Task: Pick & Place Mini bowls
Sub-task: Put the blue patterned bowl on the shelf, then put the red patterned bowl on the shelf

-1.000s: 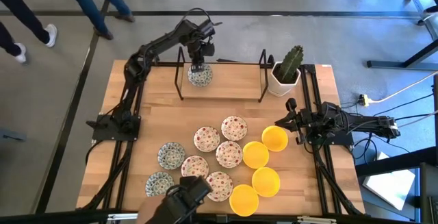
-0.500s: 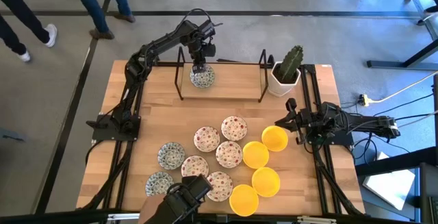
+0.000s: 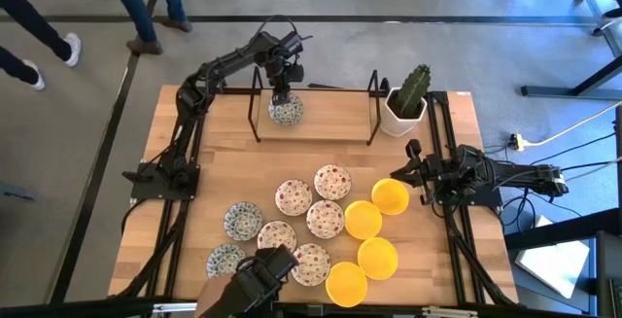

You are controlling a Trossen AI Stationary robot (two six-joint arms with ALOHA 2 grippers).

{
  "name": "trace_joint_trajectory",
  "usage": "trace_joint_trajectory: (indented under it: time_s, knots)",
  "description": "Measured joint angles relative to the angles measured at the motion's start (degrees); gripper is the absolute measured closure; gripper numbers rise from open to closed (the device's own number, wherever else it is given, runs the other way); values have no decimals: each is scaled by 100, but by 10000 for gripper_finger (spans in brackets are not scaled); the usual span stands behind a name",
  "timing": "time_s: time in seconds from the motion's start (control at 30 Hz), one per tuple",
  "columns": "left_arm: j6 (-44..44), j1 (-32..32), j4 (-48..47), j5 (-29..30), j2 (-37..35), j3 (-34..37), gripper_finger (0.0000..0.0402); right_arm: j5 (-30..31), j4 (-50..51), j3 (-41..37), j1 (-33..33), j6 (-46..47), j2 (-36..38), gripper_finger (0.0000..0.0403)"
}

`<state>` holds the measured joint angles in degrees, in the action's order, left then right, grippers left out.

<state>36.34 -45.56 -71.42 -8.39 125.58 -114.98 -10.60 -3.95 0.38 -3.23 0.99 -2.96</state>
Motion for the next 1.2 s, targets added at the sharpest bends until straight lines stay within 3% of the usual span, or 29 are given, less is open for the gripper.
trace_joint_trajectory:
  time_s: [0.6,0.73,0.97,1.2]
  knots:
    - [-249,15,210,100,17,9,252,0,1,0,-1,-2,-2,374]
    - [-214,48,378,550,2,-30,219,-1,-1,0,-1,-2,0,374]
    - [-258,228,61,930,-7,-812,181,1,1,0,-1,-5,-1,374]
    - [-550,660,-914,1219,-115,-2005,176,1,-1,0,0,-203,-2,374]
